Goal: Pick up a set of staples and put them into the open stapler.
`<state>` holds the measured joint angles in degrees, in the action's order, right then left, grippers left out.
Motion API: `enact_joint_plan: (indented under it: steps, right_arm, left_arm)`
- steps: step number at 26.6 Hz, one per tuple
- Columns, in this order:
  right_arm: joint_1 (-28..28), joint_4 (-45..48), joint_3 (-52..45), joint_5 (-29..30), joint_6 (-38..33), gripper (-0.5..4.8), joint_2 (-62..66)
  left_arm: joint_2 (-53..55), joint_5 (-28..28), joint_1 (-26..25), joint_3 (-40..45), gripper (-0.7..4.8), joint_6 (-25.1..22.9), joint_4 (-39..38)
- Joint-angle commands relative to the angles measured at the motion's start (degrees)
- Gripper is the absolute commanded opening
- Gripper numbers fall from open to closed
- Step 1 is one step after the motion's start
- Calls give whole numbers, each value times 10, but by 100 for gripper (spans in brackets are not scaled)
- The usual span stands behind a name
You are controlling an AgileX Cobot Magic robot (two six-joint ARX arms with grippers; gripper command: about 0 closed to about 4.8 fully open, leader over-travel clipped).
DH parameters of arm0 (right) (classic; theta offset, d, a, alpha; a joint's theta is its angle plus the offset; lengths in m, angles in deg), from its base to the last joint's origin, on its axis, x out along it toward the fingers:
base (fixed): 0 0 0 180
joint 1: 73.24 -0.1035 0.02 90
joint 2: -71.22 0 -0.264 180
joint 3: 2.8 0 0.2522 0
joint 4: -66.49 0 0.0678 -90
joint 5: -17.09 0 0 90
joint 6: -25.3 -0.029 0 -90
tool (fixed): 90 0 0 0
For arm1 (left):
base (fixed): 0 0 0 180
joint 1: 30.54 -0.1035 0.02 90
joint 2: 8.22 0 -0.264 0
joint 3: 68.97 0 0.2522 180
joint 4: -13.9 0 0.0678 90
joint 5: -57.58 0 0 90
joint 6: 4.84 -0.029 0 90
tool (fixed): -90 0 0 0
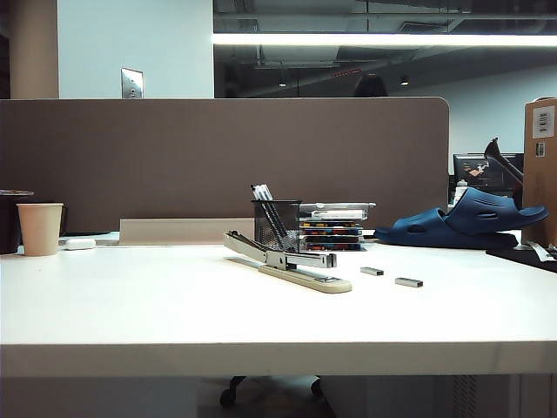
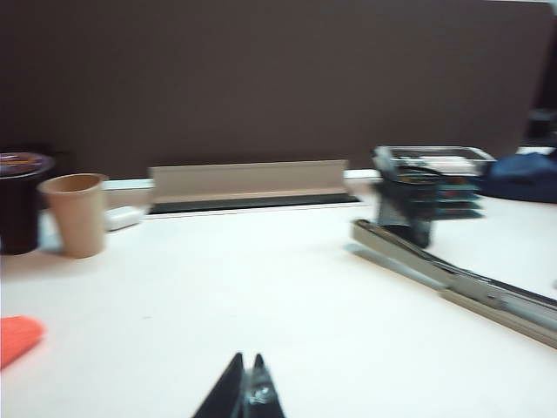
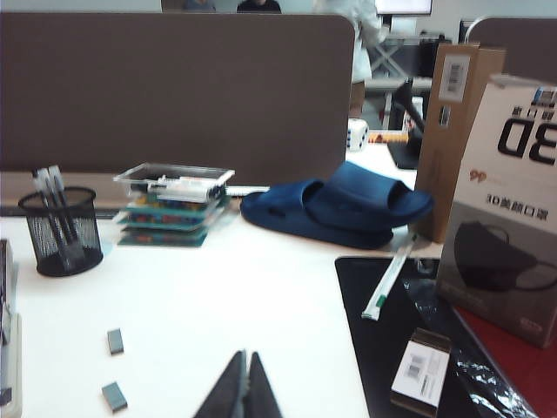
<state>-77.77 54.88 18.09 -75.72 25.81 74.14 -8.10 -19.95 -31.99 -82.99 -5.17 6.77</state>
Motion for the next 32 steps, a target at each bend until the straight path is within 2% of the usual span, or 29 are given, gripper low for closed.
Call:
enact_joint_plan:
  steps: [1, 4, 9, 16, 20, 26, 32]
  right_arm:
    - [0, -22, 32, 2, -1, -7, 0]
    - [0, -47, 68, 2, -1, -7, 1]
    - [0, -87, 110, 2, -1, -7, 4]
    - [0, -147, 179, 2, -1, -7, 49]
    - [-1, -191, 245, 5, -1, -7, 115]
    - [-1, -265, 350, 46, -1, -7, 215]
    - [-1, -363, 482, 96, -1, -7, 335]
  left_arm:
    - [0, 67, 0, -3, -5, 2, 8]
    - [0, 122, 0, -3, -5, 2, 8]
    - [0, 172, 0, -3, -5, 2, 13]
    - [0, 179, 0, -6, -5, 4, 28]
    - [0, 214, 0, -11, -5, 11, 24]
    - [0, 243, 0, -11, -5, 64, 16]
    - [0, 248, 0, -23, -5, 68, -6]
